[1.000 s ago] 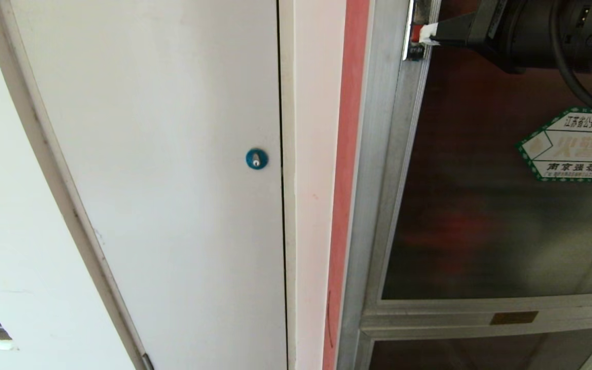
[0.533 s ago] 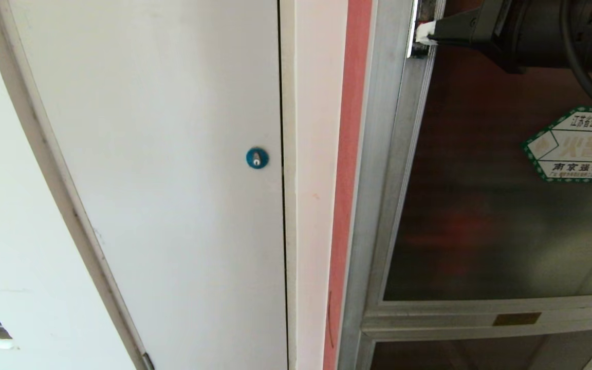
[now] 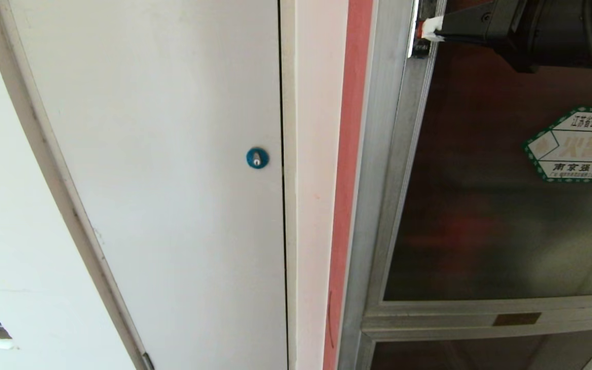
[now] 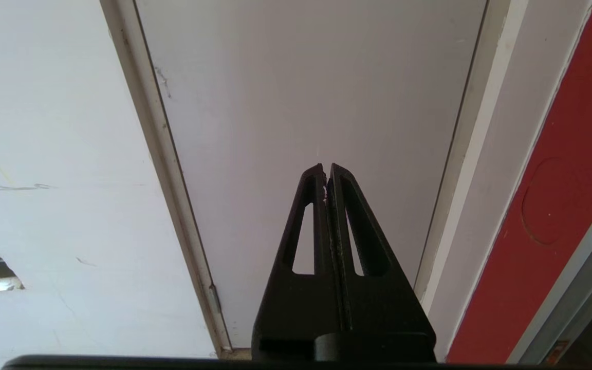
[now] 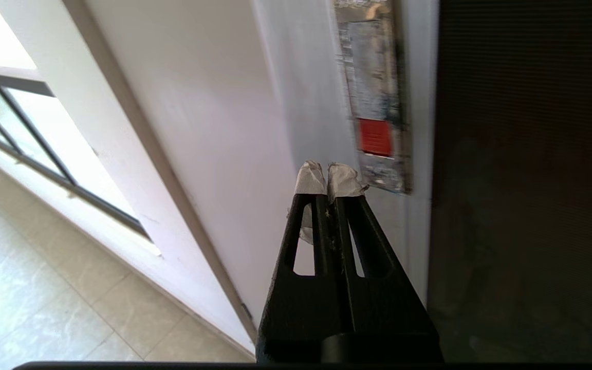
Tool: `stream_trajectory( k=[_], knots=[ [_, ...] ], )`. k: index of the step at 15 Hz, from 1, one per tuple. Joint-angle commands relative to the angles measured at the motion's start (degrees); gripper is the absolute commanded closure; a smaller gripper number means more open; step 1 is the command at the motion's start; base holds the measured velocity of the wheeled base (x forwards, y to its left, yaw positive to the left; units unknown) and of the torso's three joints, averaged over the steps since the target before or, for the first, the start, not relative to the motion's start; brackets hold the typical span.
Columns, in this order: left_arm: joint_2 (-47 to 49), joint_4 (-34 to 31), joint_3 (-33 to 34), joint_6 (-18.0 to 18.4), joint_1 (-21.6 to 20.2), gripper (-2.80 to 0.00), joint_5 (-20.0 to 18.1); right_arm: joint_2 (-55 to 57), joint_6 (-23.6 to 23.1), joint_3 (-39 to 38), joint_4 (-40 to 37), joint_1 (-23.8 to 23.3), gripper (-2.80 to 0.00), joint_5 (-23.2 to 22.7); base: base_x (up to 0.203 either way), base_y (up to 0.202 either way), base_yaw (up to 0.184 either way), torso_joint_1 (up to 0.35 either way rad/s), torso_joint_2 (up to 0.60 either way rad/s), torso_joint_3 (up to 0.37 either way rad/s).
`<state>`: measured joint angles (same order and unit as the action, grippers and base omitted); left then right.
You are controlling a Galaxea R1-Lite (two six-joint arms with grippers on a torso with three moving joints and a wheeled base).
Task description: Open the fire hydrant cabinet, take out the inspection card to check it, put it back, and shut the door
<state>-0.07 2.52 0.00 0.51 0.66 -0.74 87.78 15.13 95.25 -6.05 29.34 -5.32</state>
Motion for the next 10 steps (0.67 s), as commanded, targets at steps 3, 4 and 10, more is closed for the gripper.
stream_trajectory(
  k=[3,4,10],
  knots=[
    [0.1,0.0,1.1,0.0,0.0,0.00,-0.1,0.9,0.0,1.1,0.5,-0.6,0.00,0.0,0.000,0.000,0.000,0.000,0.00,0.000],
    [0.1,0.0,1.1,0.0,0.0,0.00,0.0,1.1,0.0,1.3,0.5,-1.0,0.00,0.0,0.000,0.000,0.000,0.000,0.00,0.000],
    [0.1,0.0,1.1,0.0,0.0,0.00,0.0,2.5,0.1,1.2,1.2,-3.2,0.00,0.0,0.000,0.000,0.000,0.000,0.00,0.000]
  ],
)
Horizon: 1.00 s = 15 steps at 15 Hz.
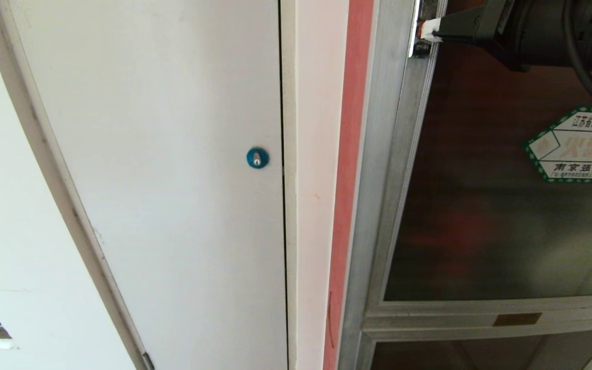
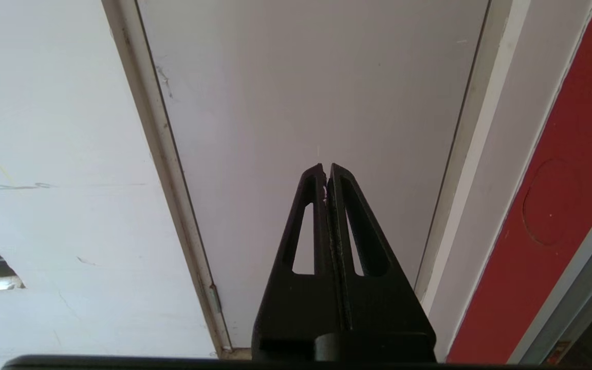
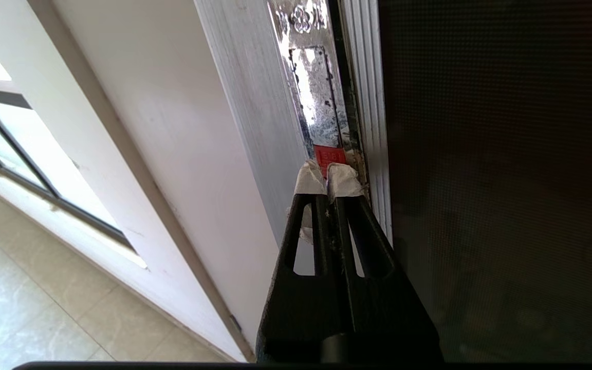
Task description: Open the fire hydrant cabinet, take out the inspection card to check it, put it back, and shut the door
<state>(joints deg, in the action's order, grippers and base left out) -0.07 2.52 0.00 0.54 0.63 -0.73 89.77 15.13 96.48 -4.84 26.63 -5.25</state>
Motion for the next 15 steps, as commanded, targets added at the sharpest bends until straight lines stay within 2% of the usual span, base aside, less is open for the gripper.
stream_trajectory(
  k=[1,11,15],
  knots=[
    [0.1,0.0,1.1,0.0,0.0,0.00,0.0,0.7,0.1,0.0,0.1,-0.7,0.00,0.0,0.000,0.000,0.000,0.000,0.00,0.000],
    [0.1,0.0,1.1,0.0,0.0,0.00,0.0,0.0,0.3,-0.7,-0.1,-0.7,0.00,-0.3,0.000,0.000,0.000,0.000,0.00,0.000],
    [0.1,0.0,1.1,0.0,0.0,0.00,-0.1,-6.3,0.3,-4.2,-0.6,3.1,0.00,0.0,0.000,0.000,0.000,0.000,0.00,0.000]
  ],
)
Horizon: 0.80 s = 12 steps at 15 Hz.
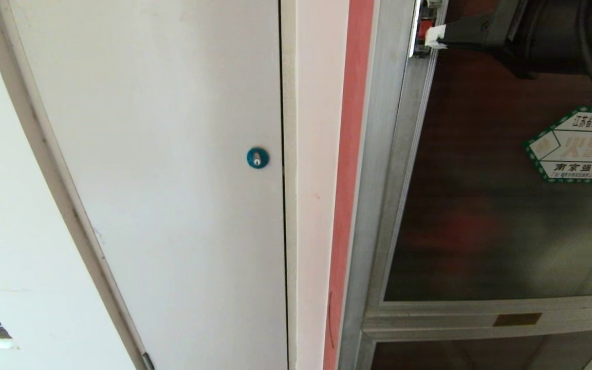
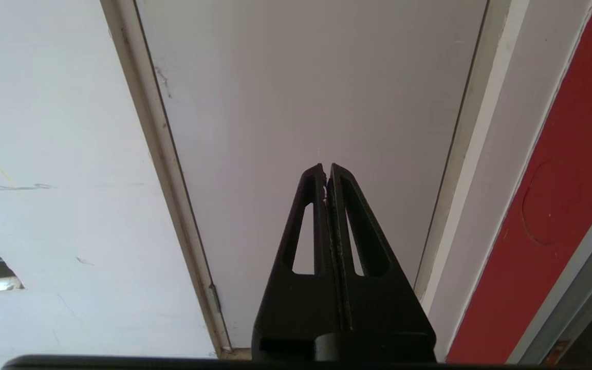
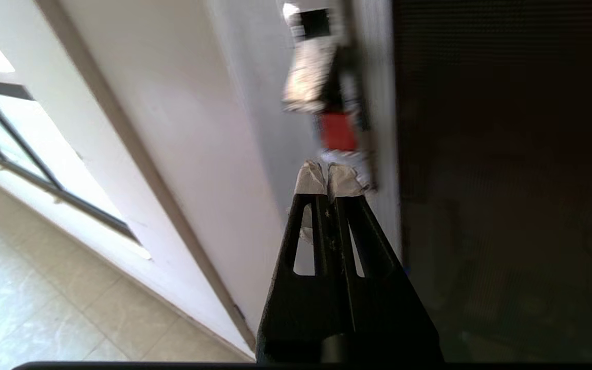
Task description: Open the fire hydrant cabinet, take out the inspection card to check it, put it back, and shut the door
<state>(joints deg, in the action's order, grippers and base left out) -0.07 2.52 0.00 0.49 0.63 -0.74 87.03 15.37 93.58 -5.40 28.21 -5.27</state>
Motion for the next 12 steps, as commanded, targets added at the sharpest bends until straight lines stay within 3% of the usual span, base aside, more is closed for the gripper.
stream_trajectory(
  k=[1,5,7,12],
  knots=[
    [0.1,0.0,1.1,0.0,0.0,0.00,0.0,-4.8,-0.1,-2.8,-0.1,3.0,0.00,1.5,0.000,0.000,0.000,0.000,0.00,0.000],
    [0.1,0.0,1.1,0.0,0.0,0.00,0.0,-6.5,-2.5,-9.8,2.3,8.8,0.00,14.8,0.000,0.000,0.000,0.000,0.00,0.000],
    [0.1,0.0,1.1,0.0,0.0,0.00,0.0,-6.3,-6.4,-15.2,11.6,10.0,0.00,19.9,0.000,0.000,0.000,0.000,0.00,0.000],
    [0.1,0.0,1.1,0.0,0.0,0.00,0.0,-1.8,-22.1,-25.7,39.9,11.8,0.00,28.6,0.000,0.000,0.000,0.000,0.00,0.000]
  ],
)
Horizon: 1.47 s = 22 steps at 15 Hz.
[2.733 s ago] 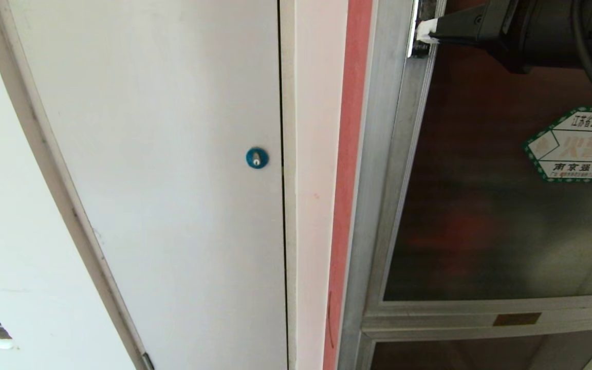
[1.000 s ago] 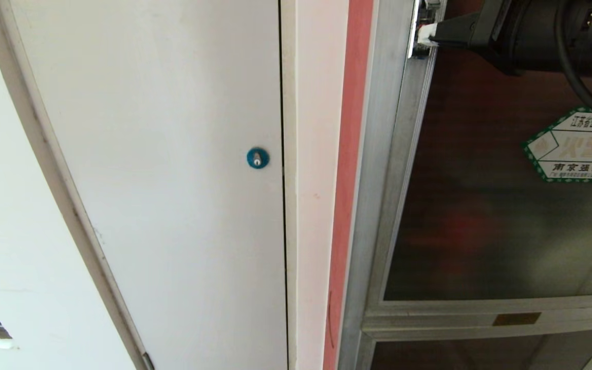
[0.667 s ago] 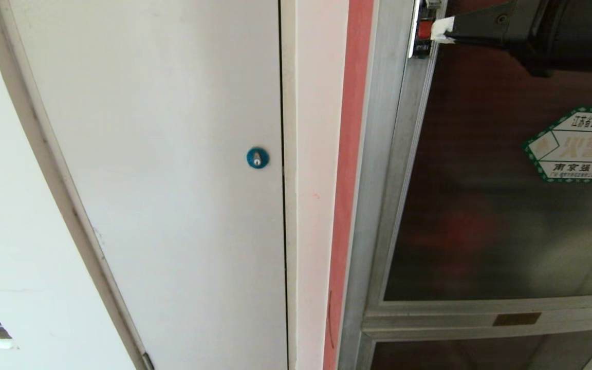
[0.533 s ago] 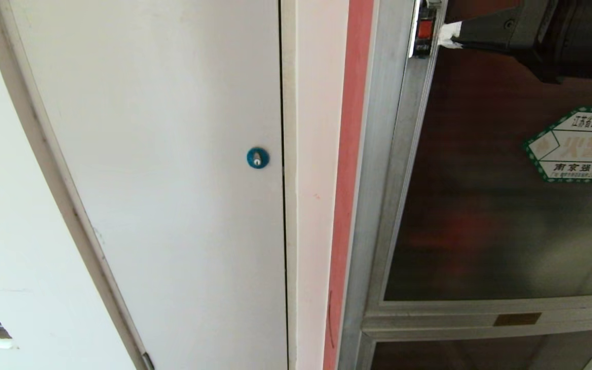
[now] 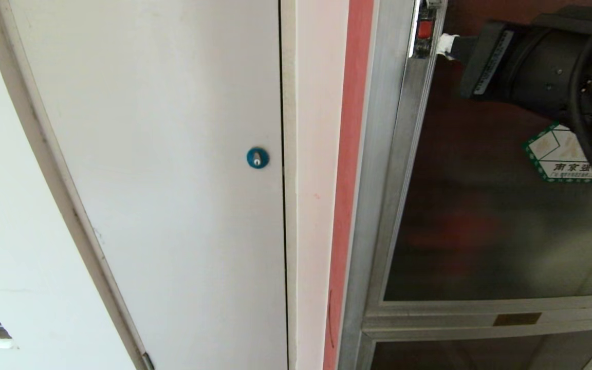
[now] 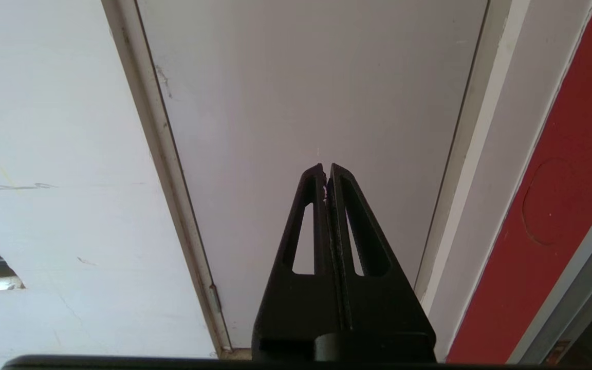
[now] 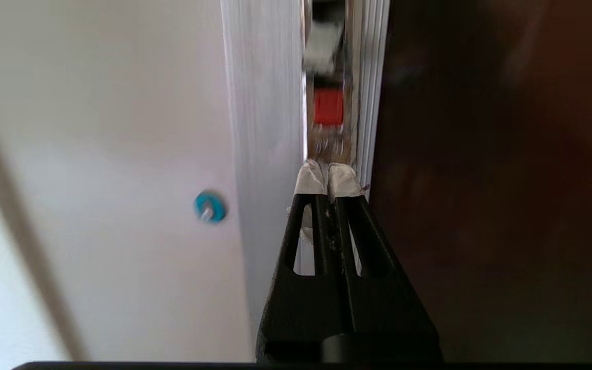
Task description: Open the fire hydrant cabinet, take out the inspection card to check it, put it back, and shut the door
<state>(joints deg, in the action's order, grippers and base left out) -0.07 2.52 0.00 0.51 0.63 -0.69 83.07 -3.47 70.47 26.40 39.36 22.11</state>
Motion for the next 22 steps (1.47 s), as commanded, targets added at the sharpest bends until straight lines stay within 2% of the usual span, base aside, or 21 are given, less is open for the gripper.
stream_trajectory(
  k=[1,3,5,6,15,20,21,22],
  knots=[
    [0.1,0.0,1.1,-0.1,0.0,0.00,-0.1,3.1,-6.0,-4.3,12.2,1.1,0.00,1.8,0.000,0.000,0.000,0.000,0.00,0.000],
    [0.1,0.1,1.1,0.0,0.0,0.00,0.0,4.6,-10.1,-5.9,19.4,2.8,0.00,4.0,0.000,0.000,0.000,0.000,0.00,0.000],
    [0.1,0.0,1.1,0.0,0.0,0.00,0.0,5.6,-12.3,-6.0,22.9,4.2,0.00,7.2,0.000,0.000,0.000,0.000,0.00,0.000],
    [0.1,0.0,1.1,0.0,0.1,0.00,0.0,5.7,-12.4,-5.9,23.3,4.4,-2.80,7.3,0.000,0.000,0.000,0.000,0.00,0.000],
    [0.1,0.0,1.0,0.0,0.0,0.00,0.0,8.6,-12.7,1.4,23.0,3.8,-2.80,8.6,0.000,0.000,0.000,0.000,0.00,0.000],
    [0.1,0.0,1.1,0.0,0.0,0.00,-0.1,9.9,-12.7,3.4,22.2,1.3,-2.80,8.7,0.000,0.000,0.000,0.000,0.00,0.000],
    [0.0,0.1,1.1,0.0,0.0,0.00,-0.1,9.9,-12.7,3.5,22.2,1.3,0.00,8.6,0.000,0.000,0.000,0.000,0.00,0.000],
    [0.1,0.0,1.1,0.0,0.0,0.00,-0.1,9.9,-12.7,3.6,22.1,1.3,0.00,8.6,0.000,0.000,0.000,0.000,0.00,0.000]
  ],
)
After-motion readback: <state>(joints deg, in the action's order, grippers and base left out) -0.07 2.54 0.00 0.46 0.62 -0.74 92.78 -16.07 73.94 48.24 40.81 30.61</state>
